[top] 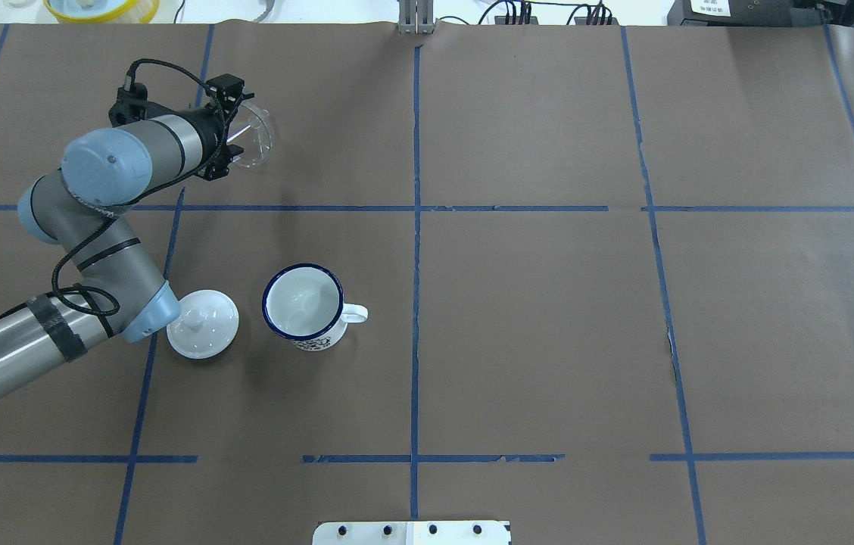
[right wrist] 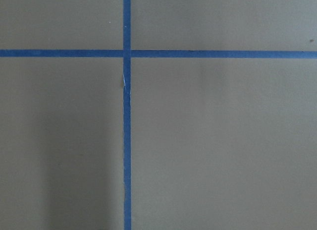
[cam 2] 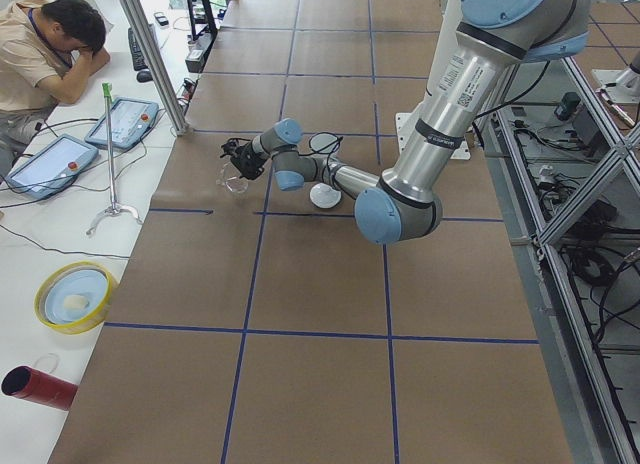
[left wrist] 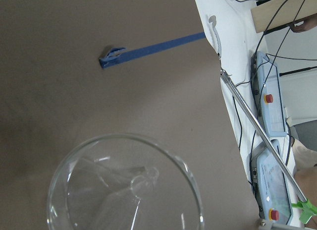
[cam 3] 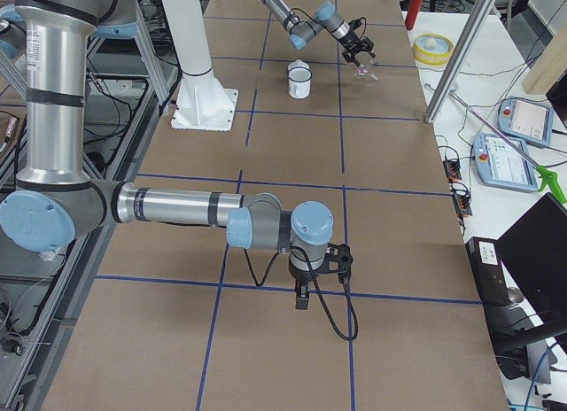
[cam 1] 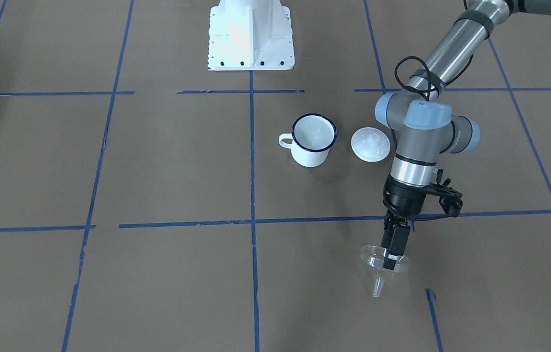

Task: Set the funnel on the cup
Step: 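Close the left gripper on the funnel's rim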

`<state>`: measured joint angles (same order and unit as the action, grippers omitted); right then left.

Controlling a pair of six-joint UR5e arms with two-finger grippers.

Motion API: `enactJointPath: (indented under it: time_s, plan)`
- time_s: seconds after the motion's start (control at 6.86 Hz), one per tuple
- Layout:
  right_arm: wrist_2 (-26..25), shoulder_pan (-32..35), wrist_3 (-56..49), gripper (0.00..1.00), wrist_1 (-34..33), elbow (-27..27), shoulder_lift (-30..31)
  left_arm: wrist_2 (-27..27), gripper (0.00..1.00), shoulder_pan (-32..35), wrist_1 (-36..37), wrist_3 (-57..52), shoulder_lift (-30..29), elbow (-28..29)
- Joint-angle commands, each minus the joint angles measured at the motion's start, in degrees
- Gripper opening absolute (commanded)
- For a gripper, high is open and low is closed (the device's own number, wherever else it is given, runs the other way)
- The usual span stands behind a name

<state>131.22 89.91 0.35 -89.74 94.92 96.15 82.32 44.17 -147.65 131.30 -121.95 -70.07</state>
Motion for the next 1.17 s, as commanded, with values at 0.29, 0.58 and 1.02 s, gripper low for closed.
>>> enactJointPath:
  time_s: [0.29,0.58,1.02]
  plan:
    - [0.0,0.0,0.0,1.00,0.0,0.0,0.0,0.1,0.07,1.6,-2.7,0.4,-1.2,2.2]
    - [0.0,0.0,0.0,1.00,0.0,0.0,0.0,0.2,0.00,1.6,-2.7,-0.1,-1.3,2.1]
    - [0.0,0.0,0.0,1.00,0.0,0.0,0.0,0.5,0.00,2.5,-2.6,-0.4,-1.5,-2.8]
